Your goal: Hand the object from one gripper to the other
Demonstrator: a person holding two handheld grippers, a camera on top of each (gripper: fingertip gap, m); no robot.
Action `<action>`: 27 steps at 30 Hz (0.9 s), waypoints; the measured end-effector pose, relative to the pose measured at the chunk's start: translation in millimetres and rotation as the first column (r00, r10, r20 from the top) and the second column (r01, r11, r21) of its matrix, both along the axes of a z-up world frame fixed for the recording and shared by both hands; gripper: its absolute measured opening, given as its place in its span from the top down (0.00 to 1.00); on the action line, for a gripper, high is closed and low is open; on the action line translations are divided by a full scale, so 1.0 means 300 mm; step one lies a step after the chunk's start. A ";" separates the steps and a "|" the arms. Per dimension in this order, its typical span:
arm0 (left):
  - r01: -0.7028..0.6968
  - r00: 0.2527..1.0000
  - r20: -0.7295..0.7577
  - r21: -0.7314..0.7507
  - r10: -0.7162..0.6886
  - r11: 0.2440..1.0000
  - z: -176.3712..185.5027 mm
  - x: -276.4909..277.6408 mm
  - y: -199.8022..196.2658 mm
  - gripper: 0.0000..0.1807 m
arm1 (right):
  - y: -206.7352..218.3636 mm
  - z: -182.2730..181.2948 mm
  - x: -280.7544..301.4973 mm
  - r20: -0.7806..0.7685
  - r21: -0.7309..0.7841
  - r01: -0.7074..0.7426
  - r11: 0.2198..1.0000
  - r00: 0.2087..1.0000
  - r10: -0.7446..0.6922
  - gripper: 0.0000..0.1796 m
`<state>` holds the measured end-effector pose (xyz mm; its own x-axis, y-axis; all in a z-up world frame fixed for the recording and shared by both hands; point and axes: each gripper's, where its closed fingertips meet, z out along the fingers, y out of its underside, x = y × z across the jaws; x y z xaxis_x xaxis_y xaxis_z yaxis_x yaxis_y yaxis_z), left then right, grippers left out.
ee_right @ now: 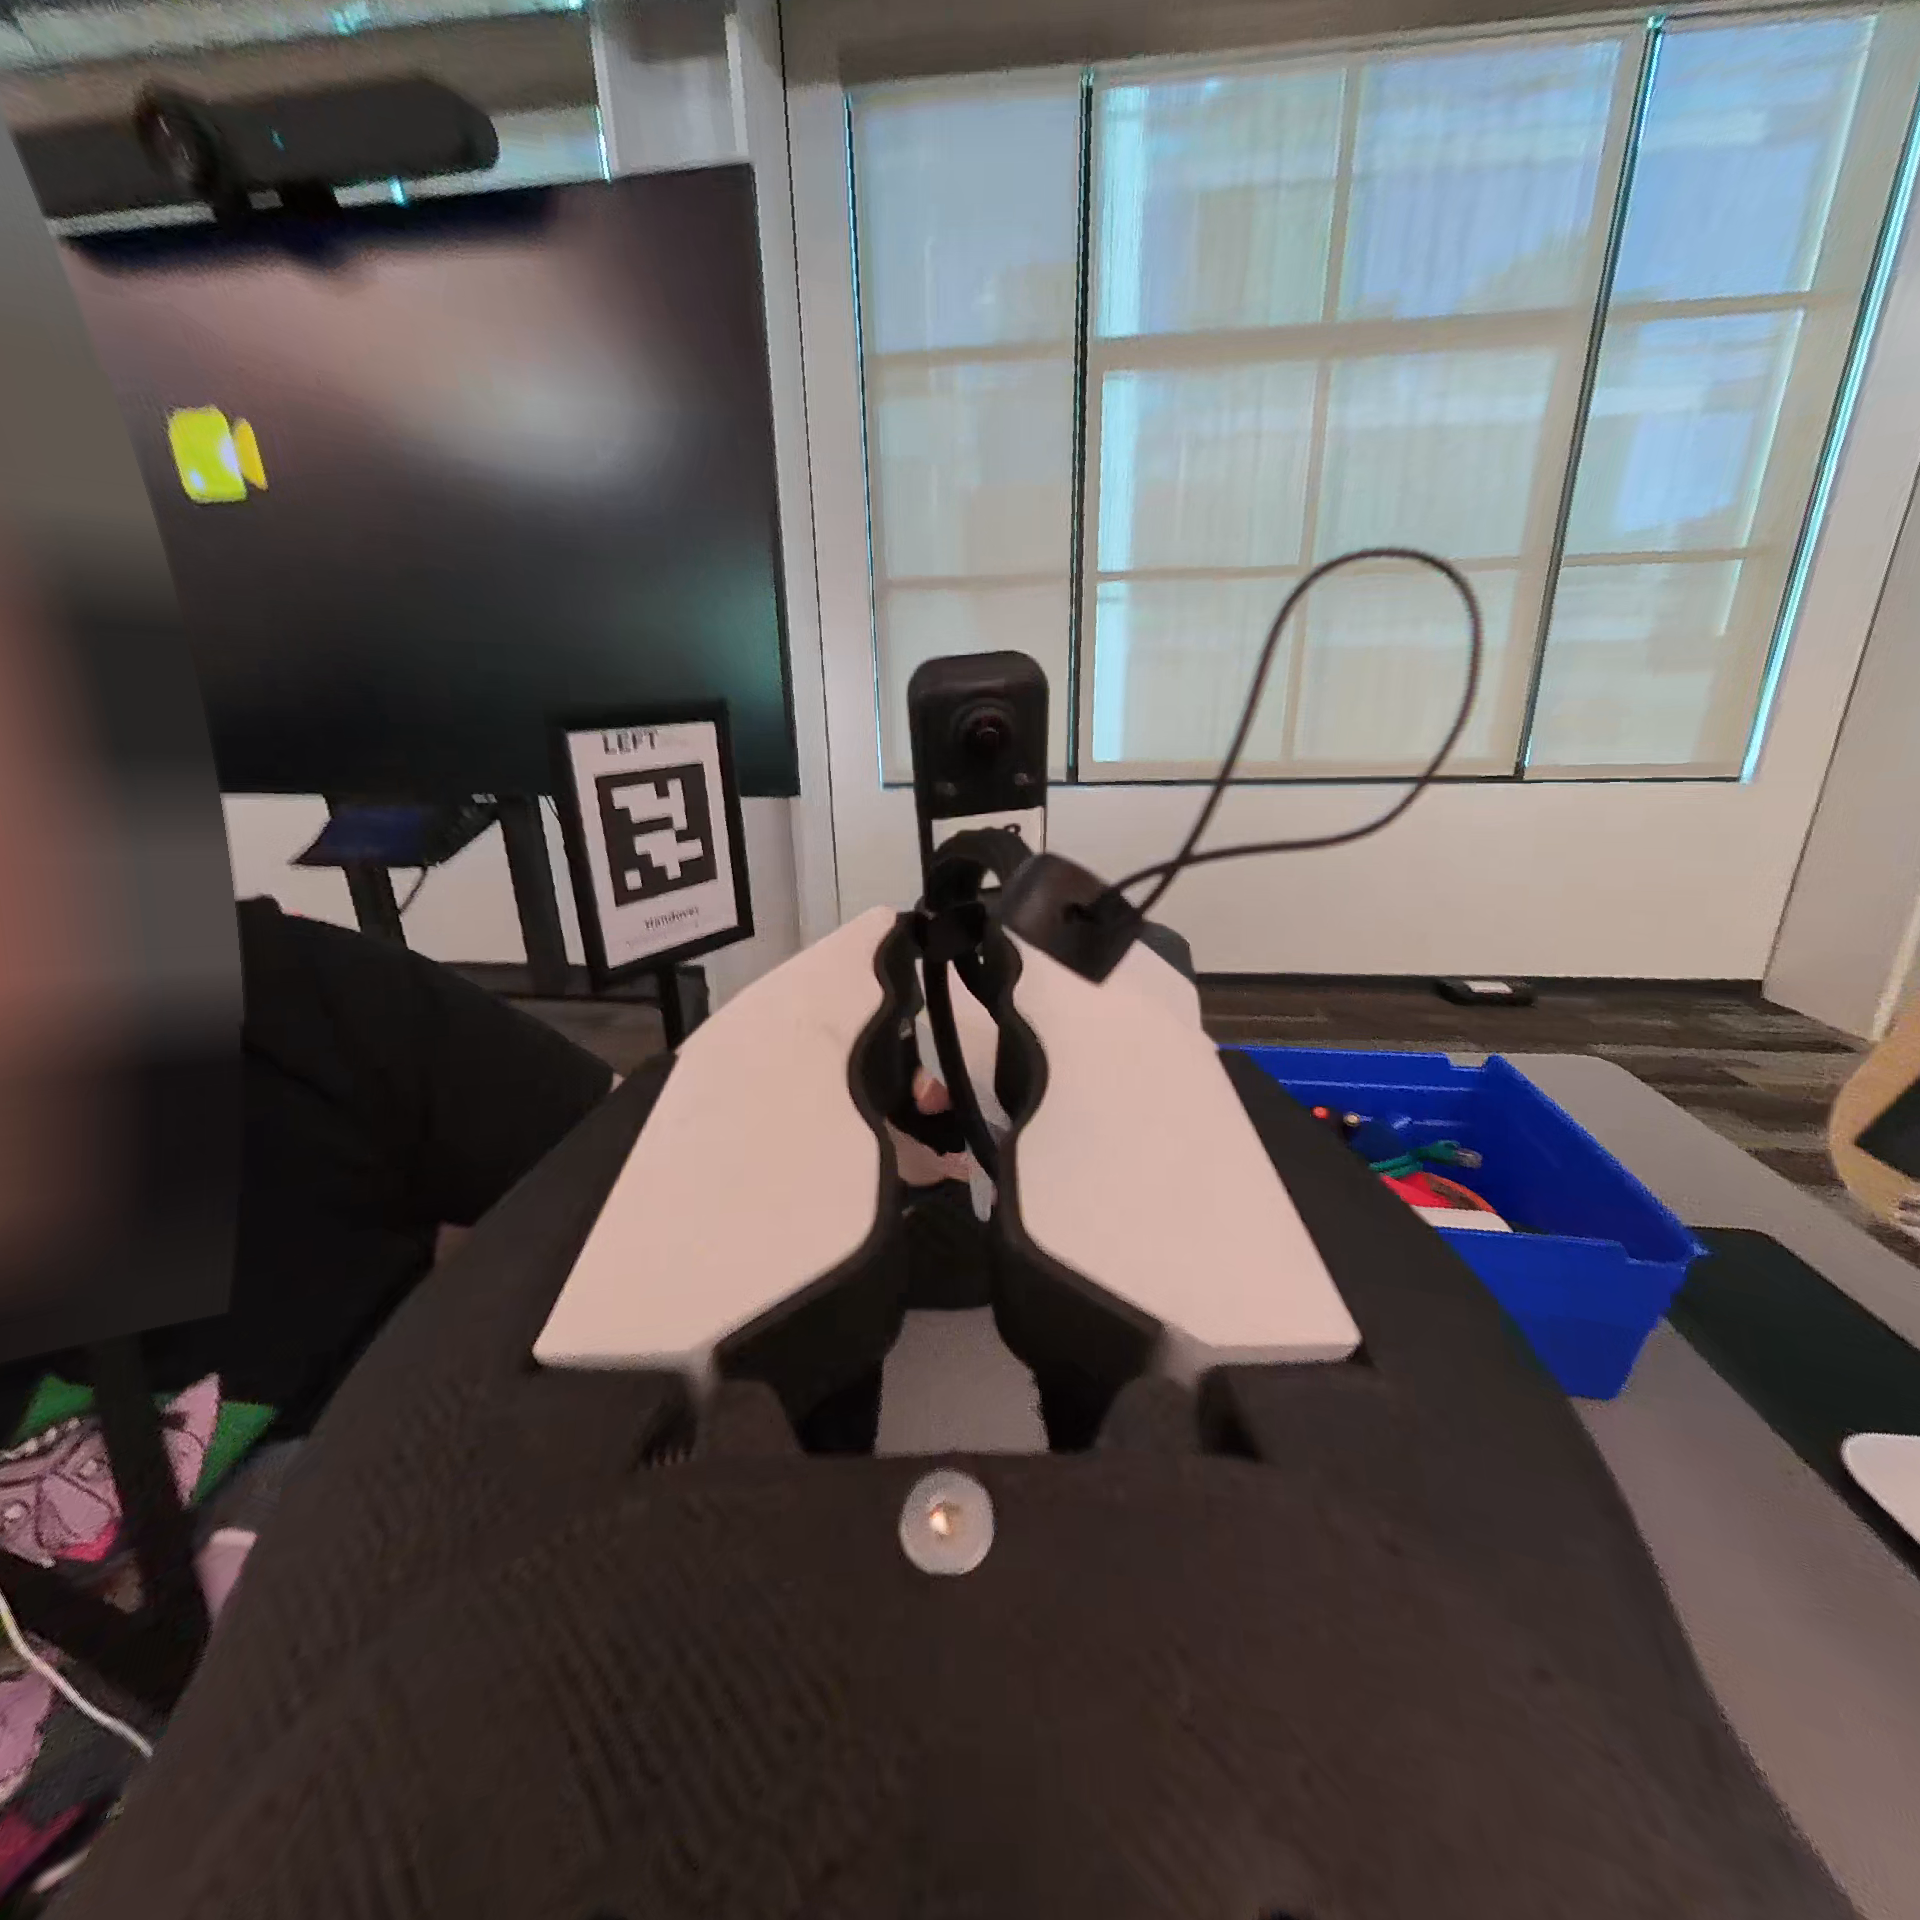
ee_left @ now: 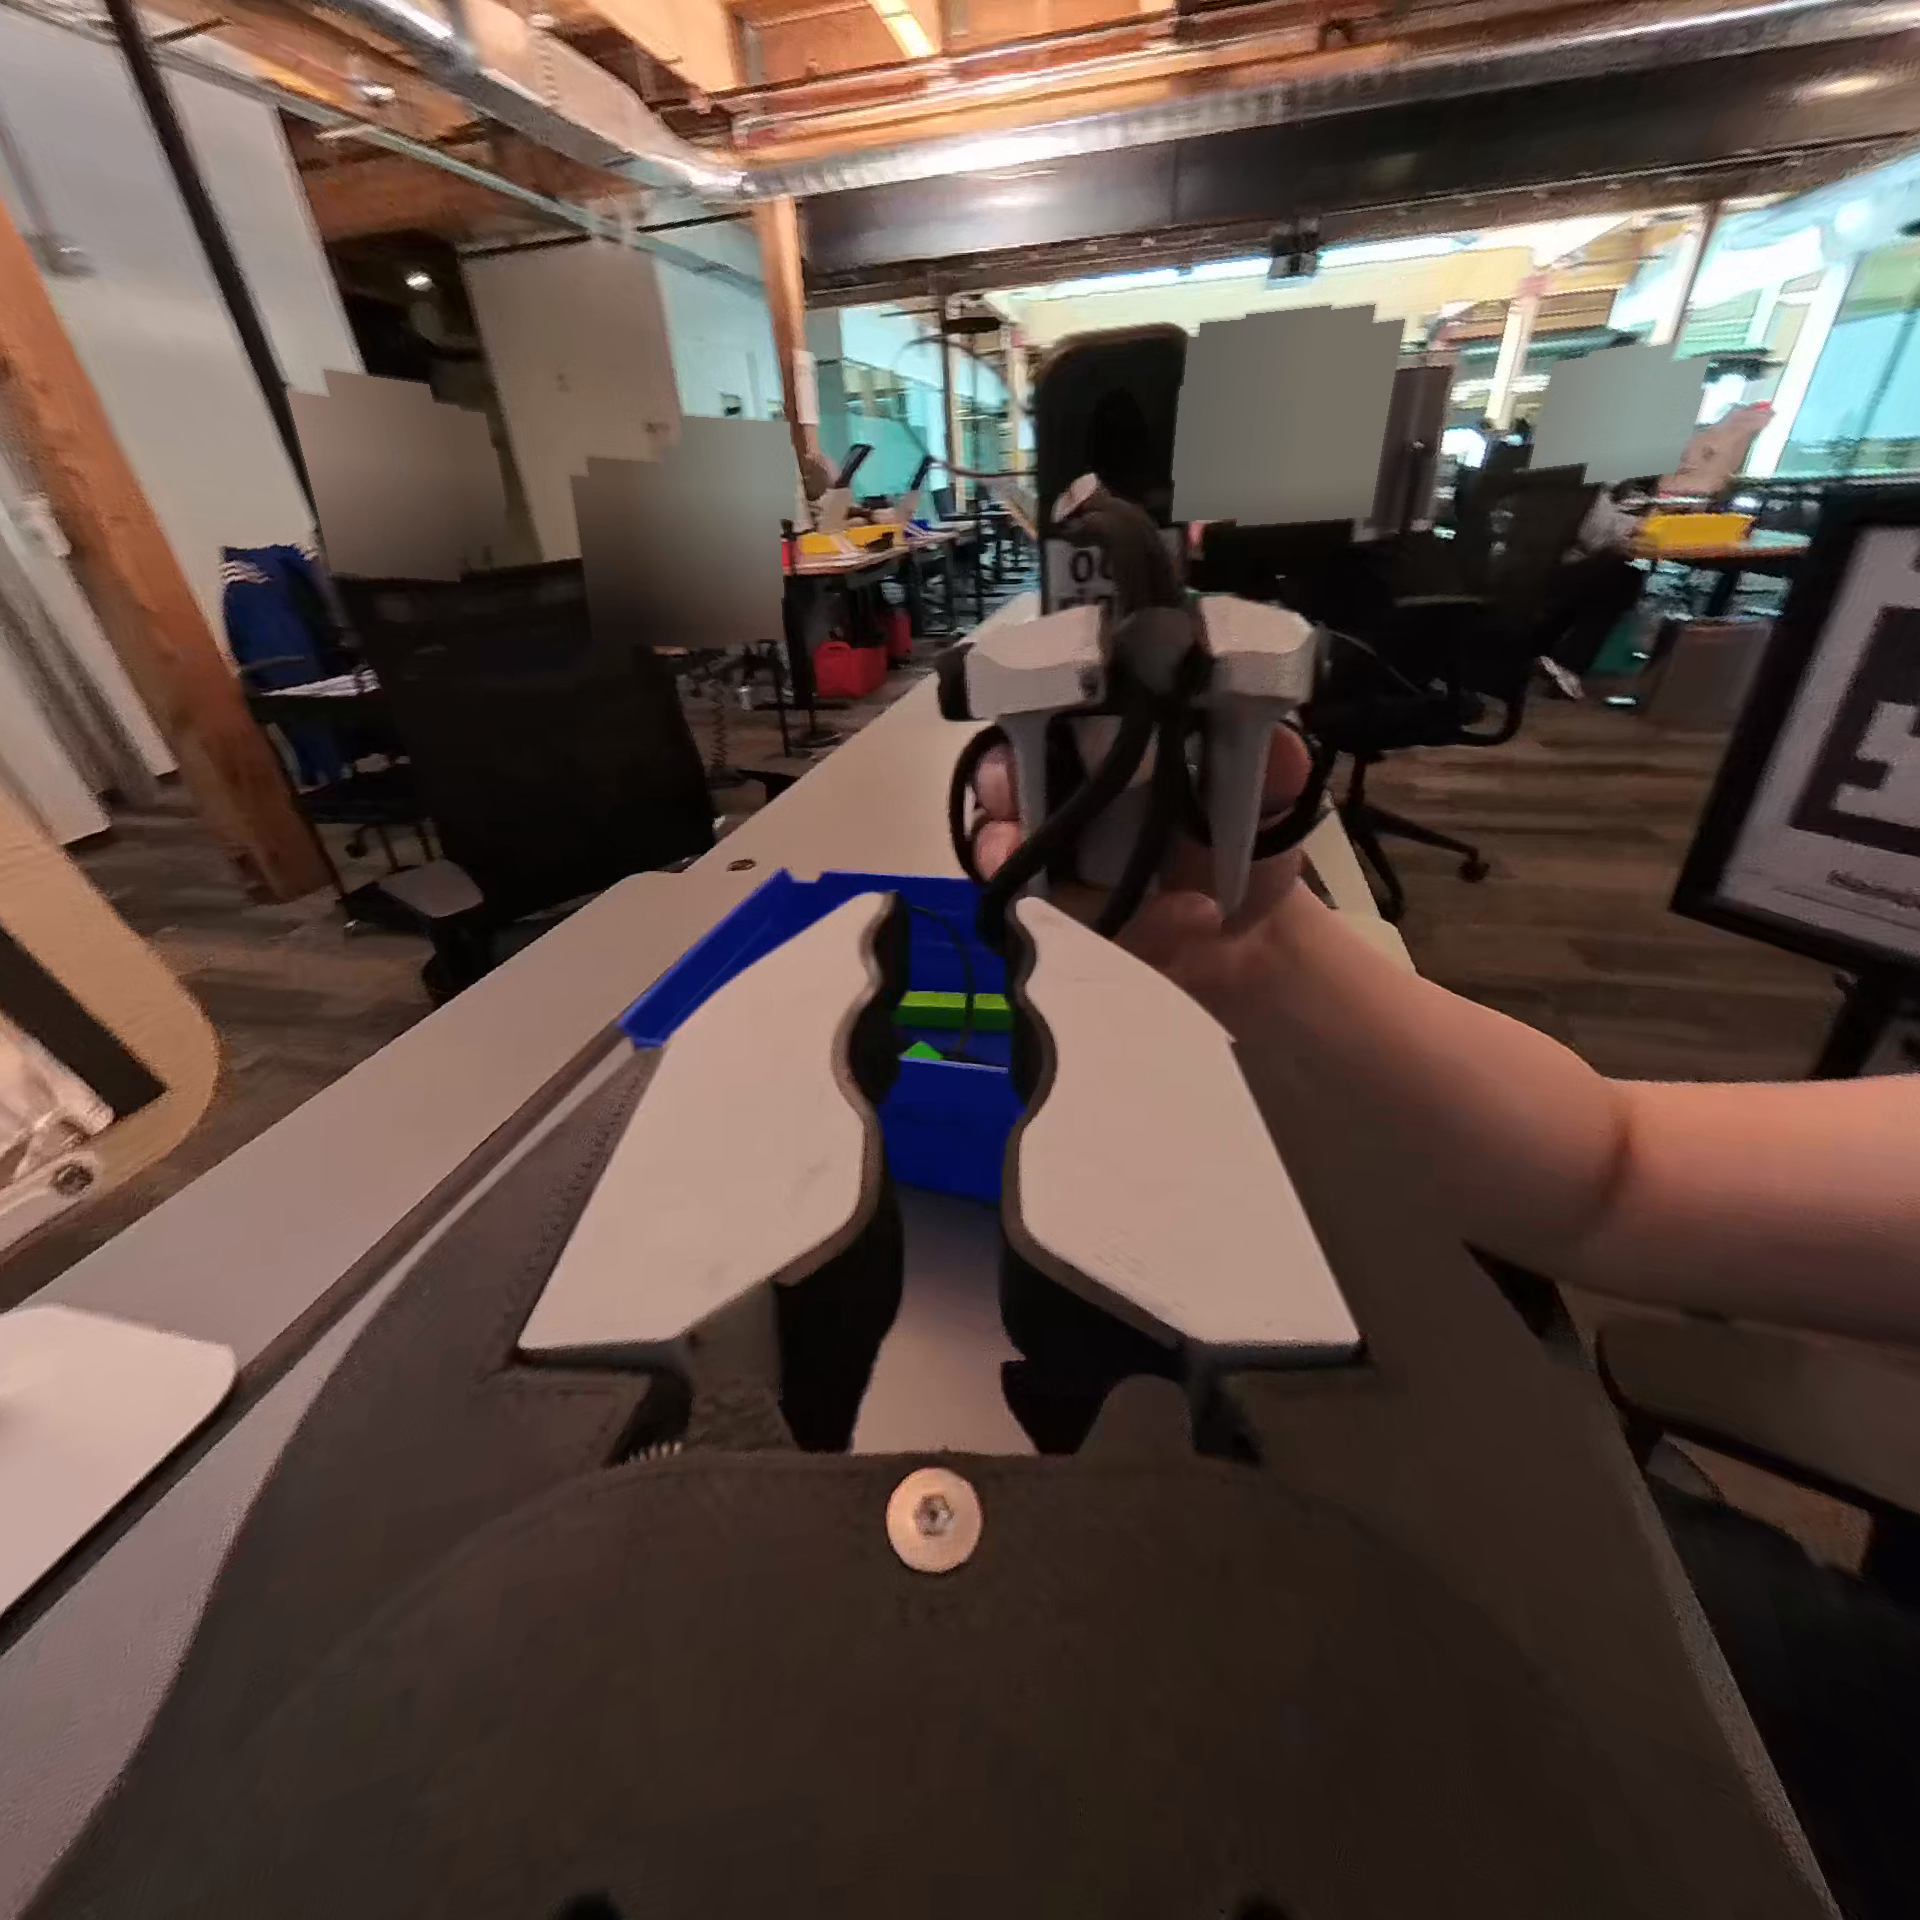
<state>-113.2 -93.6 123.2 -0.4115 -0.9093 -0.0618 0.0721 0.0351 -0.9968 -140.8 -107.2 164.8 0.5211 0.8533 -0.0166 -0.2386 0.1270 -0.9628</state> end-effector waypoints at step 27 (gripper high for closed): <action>-0.819 0.570 0.285 0.125 0.770 0.560 0.234 -0.405 0.688 0.99 | 0.199 -0.206 0.522 0.612 0.308 0.941 0.142 -0.082 -0.787 0.75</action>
<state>-234.6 112.7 193.3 0.5142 -0.8073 -0.2897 0.0758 0.3792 -0.9222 15.9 -47.6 102.9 0.7656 -0.2992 0.5696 0.4558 -0.3726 -0.8084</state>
